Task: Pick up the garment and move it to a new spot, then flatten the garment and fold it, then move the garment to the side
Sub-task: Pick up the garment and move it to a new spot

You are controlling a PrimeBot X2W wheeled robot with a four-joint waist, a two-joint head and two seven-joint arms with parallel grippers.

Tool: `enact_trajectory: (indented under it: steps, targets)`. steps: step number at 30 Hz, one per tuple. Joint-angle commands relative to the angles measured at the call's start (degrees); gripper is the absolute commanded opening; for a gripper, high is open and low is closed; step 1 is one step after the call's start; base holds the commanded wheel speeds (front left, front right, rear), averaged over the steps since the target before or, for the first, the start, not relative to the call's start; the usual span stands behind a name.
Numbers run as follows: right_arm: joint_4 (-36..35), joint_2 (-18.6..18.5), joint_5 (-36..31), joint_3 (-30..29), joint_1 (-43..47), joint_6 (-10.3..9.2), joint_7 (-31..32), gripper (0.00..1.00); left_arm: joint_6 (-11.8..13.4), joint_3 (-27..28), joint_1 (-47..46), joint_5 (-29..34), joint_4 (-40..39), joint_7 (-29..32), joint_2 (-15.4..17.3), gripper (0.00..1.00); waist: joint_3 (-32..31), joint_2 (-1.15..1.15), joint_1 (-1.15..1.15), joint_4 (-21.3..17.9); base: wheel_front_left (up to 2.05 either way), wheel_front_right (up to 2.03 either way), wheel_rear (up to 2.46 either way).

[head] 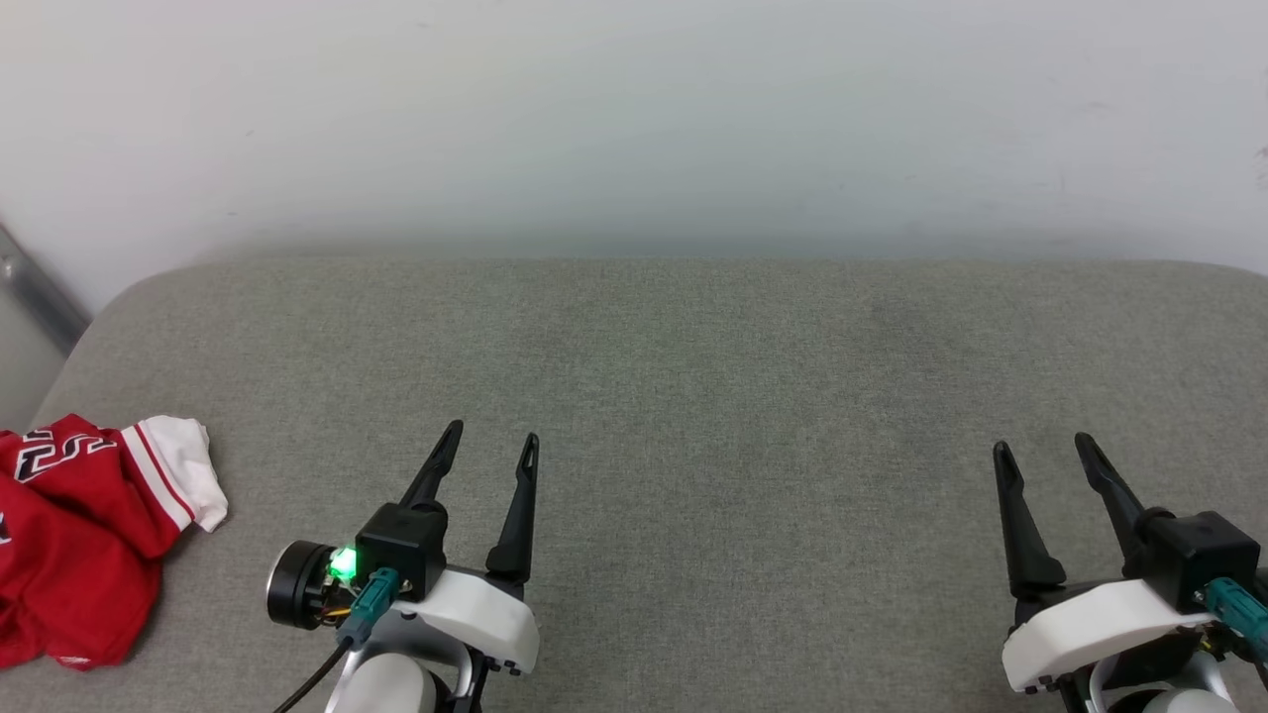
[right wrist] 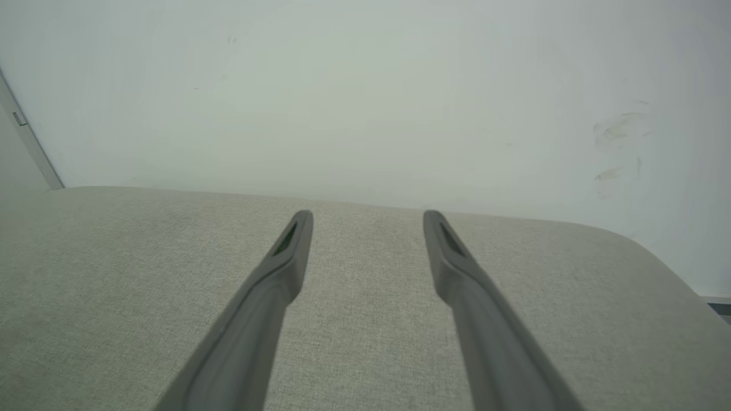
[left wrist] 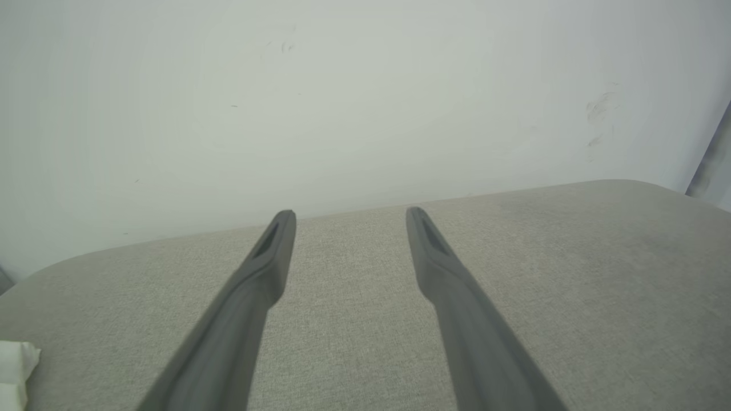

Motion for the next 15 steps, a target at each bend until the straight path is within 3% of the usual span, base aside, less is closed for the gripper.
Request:
enact_trajectory:
  steps: [1,15]
  targets:
    - [0.18,0.17,0.32,-0.08,0.29,-0.02,-0.30,1.00,0.04,0.09,-0.38,-0.32,0.12,-0.30,0.00,1.00,0.01,0.00,0.00,-0.03,0.00,0.00,0.00]
    - [1.08,0.17,1.71,-0.28,-0.24,-0.02,-0.76,1.00,-0.10,0.91,-0.76,-1.53,1.22,-0.24,-0.35,1.00,0.20,0.00,0.00,0.86,0.00,0.00,0.00]
